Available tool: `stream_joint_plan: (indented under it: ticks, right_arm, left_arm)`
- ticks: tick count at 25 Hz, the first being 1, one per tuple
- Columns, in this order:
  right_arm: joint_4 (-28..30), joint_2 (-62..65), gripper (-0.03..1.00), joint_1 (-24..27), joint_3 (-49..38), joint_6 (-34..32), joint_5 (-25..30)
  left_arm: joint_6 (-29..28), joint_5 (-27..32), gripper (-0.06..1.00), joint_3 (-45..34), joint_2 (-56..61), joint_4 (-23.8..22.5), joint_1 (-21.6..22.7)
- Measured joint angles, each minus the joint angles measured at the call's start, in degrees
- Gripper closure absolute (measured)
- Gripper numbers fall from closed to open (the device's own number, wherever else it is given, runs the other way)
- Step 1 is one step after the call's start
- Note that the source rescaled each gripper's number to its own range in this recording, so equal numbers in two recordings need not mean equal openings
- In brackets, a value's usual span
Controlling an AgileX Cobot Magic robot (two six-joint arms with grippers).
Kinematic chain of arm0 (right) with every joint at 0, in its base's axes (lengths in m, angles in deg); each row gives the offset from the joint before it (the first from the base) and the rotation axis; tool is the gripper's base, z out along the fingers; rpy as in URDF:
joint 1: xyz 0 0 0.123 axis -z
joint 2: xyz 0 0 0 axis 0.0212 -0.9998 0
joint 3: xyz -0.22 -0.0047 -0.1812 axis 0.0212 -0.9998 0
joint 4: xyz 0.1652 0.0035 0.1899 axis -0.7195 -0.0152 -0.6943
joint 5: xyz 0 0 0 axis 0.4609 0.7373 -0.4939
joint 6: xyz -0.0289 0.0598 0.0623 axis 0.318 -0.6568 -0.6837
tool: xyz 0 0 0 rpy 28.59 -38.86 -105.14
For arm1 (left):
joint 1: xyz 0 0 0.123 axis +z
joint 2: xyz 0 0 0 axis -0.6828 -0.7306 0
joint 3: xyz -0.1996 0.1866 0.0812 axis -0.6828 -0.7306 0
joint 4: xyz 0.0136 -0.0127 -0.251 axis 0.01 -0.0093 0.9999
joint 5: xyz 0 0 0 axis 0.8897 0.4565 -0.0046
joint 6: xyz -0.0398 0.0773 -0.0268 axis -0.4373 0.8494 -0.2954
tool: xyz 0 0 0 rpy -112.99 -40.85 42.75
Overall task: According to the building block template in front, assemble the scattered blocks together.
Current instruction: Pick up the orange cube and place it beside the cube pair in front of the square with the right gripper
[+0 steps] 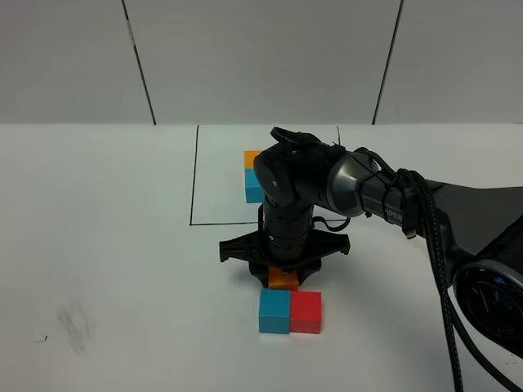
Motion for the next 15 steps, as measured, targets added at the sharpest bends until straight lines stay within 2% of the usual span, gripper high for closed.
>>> stream_joint_plan:
  ticks: [15]
  right_arm:
    - [-0.06, 0.00, 0.97, -1.00, 0.00, 2.13, -0.56]
  left_arm:
    - [0.00, 0.00, 0.13, 0.00, 0.00, -0.02, 0.00]
